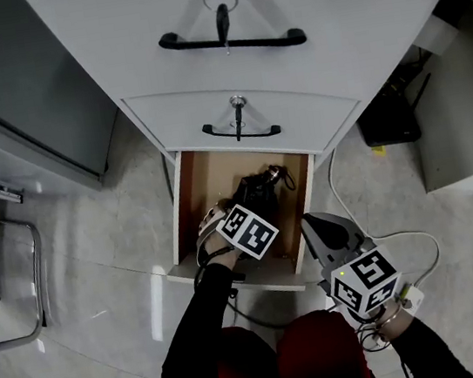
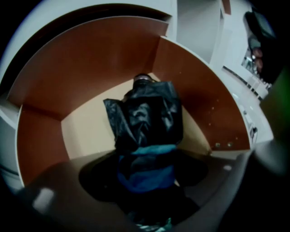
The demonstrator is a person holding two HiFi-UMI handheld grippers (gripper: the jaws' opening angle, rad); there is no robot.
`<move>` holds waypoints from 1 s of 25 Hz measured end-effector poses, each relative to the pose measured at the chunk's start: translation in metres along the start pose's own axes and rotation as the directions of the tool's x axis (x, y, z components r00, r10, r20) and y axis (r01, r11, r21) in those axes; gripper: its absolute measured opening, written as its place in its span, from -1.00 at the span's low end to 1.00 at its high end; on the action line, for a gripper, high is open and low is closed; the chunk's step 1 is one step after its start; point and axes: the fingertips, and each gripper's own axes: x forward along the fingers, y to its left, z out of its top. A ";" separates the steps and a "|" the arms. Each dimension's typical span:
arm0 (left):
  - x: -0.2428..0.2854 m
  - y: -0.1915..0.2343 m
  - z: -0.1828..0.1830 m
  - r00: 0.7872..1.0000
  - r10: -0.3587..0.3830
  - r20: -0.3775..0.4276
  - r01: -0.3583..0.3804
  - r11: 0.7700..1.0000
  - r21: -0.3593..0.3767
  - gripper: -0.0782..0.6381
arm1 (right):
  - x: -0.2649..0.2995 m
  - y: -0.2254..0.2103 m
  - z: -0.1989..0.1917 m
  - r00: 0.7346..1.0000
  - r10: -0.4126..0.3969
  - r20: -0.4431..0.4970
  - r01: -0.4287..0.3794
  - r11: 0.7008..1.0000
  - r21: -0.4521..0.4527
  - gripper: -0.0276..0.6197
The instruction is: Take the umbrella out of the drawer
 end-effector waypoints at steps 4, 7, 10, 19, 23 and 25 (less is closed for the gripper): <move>0.008 0.003 -0.001 1.000 0.009 -0.023 -0.009 1.000 0.002 0.14 | 0.002 -0.003 -0.002 1.000 0.000 -0.008 0.000 1.000 -0.001 -0.92; 0.010 0.004 -0.001 0.999 0.019 -0.031 -0.019 1.000 0.016 0.14 | 0.002 -0.006 -0.003 1.000 -0.004 -0.015 0.004 1.000 -0.002 -0.92; 0.010 0.005 -0.001 0.999 0.023 -0.042 -0.022 0.999 0.023 0.15 | 0.001 -0.008 -0.005 1.000 -0.016 -0.020 0.016 1.000 0.010 -0.92; 0.003 0.001 -0.002 0.999 0.042 -0.029 -0.040 0.998 0.055 0.01 | -0.006 -0.004 -0.009 0.999 -0.032 -0.025 0.033 0.999 0.014 -0.92; -0.005 -0.005 0.002 1.000 0.018 0.009 -0.018 0.999 0.045 0.01 | -0.012 -0.010 -0.007 0.998 -0.054 -0.028 0.054 0.999 0.004 -0.92; -0.013 -0.007 0.007 0.999 0.016 0.038 -0.018 0.999 0.045 0.01 | -0.016 -0.012 -0.006 0.998 -0.065 -0.028 0.065 0.998 0.005 -0.92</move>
